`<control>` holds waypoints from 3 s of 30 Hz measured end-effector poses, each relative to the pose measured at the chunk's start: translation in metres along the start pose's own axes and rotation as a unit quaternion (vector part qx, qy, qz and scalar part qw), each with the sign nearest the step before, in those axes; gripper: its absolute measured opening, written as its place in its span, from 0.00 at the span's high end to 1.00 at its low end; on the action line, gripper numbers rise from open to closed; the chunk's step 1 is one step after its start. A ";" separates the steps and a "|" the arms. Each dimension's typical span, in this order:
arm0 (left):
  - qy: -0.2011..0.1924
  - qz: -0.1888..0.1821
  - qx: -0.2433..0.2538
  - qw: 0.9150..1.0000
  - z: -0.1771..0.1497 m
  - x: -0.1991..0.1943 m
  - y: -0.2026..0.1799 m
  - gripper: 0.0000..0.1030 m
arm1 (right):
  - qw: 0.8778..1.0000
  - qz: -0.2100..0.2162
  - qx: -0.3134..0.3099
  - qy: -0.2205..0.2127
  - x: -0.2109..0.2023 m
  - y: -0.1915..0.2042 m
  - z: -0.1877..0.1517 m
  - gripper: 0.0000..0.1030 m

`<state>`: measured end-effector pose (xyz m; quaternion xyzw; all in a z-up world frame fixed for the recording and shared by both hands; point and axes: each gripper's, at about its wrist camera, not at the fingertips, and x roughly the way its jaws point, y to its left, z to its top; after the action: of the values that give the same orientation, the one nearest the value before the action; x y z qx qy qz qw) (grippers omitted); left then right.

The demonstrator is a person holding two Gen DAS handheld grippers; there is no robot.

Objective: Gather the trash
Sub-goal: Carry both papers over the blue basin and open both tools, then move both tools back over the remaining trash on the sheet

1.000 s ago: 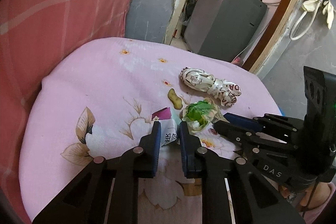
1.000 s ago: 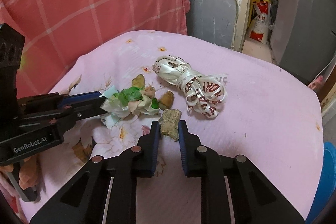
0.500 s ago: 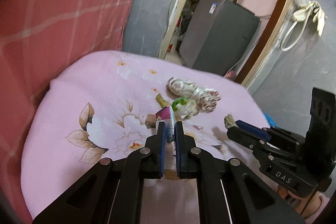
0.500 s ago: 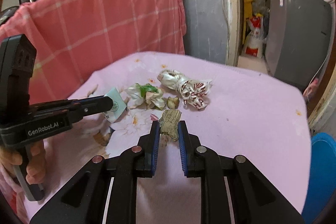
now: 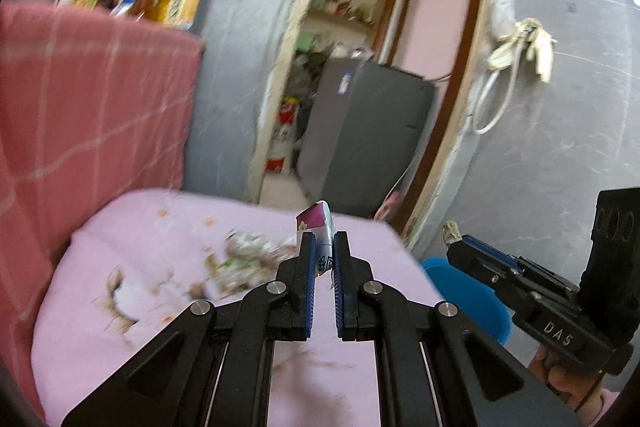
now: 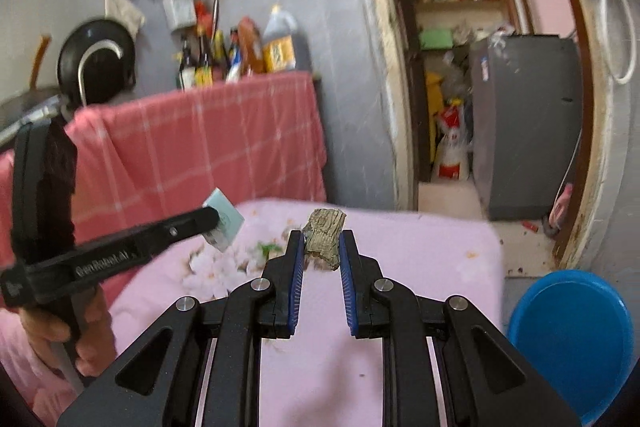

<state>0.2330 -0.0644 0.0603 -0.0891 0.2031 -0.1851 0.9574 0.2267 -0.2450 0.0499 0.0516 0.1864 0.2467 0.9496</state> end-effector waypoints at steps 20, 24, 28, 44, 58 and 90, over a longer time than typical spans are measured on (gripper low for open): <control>-0.043 -0.103 0.052 0.992 0.009 0.067 -0.155 0.94 | 0.973 -0.204 0.004 -0.103 -0.114 -0.104 0.007 0.85; -0.026 -0.111 0.061 0.992 0.002 0.087 -0.179 0.94 | 0.969 -0.227 0.023 -0.097 -0.122 -0.131 -0.003 0.85; -0.007 -0.118 0.065 0.991 -0.005 0.106 -0.198 0.94 | 0.966 -0.241 0.035 -0.086 -0.126 -0.149 -0.015 0.85; 0.116 -0.114 0.045 0.986 -0.034 0.188 -0.207 0.91 | 0.964 -0.242 0.112 -0.011 -0.100 -0.213 -0.053 0.84; 0.165 -0.116 0.032 0.979 -0.046 0.213 -0.197 0.86 | 0.962 -0.228 0.149 0.013 -0.086 -0.233 -0.064 0.82; 0.006 -0.001 0.034 0.999 0.001 0.098 -0.137 0.02 | 0.966 -0.230 0.077 -0.091 -0.129 -0.153 -0.007 0.00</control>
<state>0.2734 -0.2280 0.0597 -0.0552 0.2022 -0.1939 0.9584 0.1884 -0.4409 0.0564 0.1028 0.1242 0.0010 0.9869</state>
